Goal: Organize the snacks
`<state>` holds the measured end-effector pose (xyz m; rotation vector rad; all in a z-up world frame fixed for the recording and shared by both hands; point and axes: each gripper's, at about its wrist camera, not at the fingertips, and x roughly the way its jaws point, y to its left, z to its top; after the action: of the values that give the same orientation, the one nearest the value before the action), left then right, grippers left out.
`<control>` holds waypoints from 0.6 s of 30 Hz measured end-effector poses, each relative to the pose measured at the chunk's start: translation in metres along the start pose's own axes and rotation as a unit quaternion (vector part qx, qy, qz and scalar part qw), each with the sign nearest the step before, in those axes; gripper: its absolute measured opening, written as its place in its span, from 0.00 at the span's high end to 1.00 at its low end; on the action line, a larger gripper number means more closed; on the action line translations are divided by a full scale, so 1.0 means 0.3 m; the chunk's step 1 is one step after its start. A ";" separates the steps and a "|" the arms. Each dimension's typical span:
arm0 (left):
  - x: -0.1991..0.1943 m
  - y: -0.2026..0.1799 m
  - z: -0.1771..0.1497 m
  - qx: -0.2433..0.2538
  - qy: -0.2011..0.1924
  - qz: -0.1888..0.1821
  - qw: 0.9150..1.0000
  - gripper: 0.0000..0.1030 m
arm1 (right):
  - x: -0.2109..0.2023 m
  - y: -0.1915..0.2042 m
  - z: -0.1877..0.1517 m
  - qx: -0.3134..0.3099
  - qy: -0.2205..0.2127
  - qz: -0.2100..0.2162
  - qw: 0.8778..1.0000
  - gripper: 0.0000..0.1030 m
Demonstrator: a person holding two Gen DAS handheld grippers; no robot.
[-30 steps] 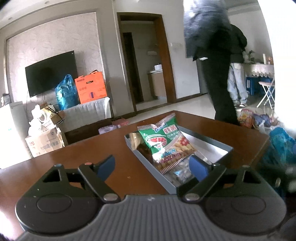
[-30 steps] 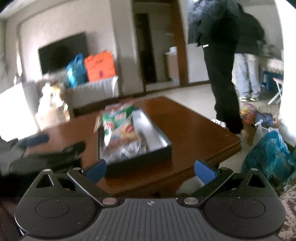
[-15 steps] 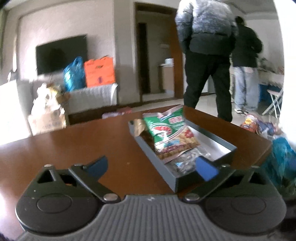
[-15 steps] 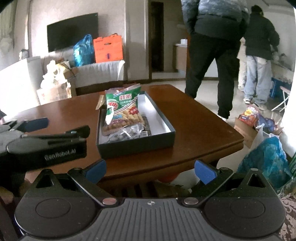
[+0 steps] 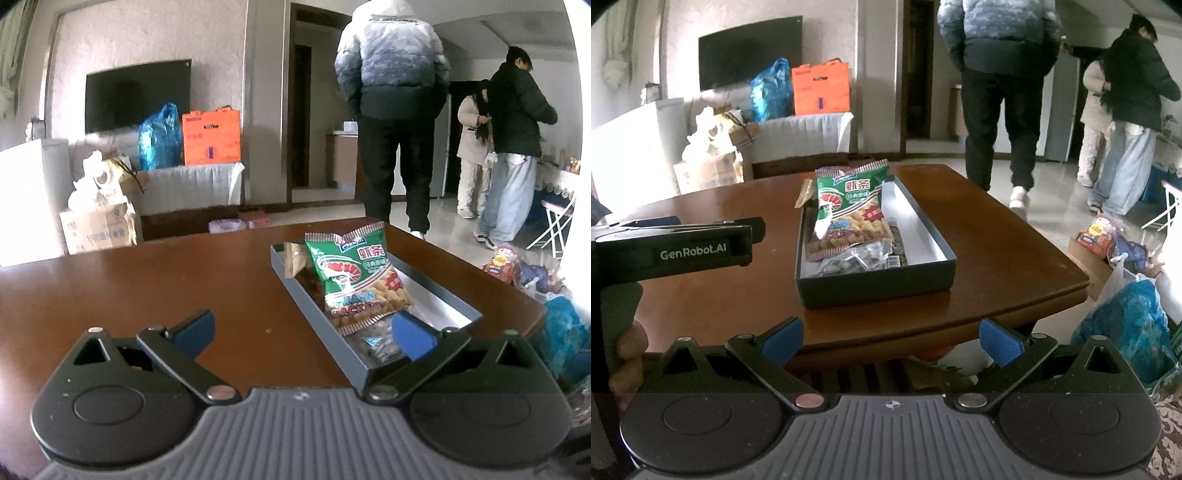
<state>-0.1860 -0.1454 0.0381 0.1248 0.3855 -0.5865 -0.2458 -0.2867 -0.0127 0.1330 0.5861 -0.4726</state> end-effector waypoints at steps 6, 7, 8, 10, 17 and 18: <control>0.005 -0.043 -0.007 0.037 -0.011 0.047 0.998 0.00 | -0.002 0.001 0.002 -0.002 0.002 0.003 1.000 0.00; 0.004 -0.044 -0.007 0.037 -0.012 0.045 0.998 0.00 | -0.001 0.001 0.002 -0.002 0.002 0.003 1.000 0.00; 0.002 -0.044 -0.007 0.038 -0.015 0.042 0.998 0.00 | -0.001 0.001 0.003 -0.002 0.003 0.004 1.000 0.00; -0.004 -0.047 -0.007 0.040 -0.021 0.037 0.998 0.00 | -0.001 0.002 0.003 -0.002 0.004 0.003 1.000 0.00; -0.014 -0.047 -0.007 0.033 -0.028 0.020 0.999 0.00 | 0.004 0.001 0.003 -0.005 0.007 0.004 1.000 0.00; -0.014 -0.044 -0.007 0.030 -0.027 0.018 0.999 0.00 | 0.004 0.001 0.003 -0.006 0.008 0.004 1.000 0.00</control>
<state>-0.1973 -0.1538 0.0377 0.1734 0.3130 -0.5650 -0.2442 -0.2871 -0.0126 0.1284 0.6031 -0.4600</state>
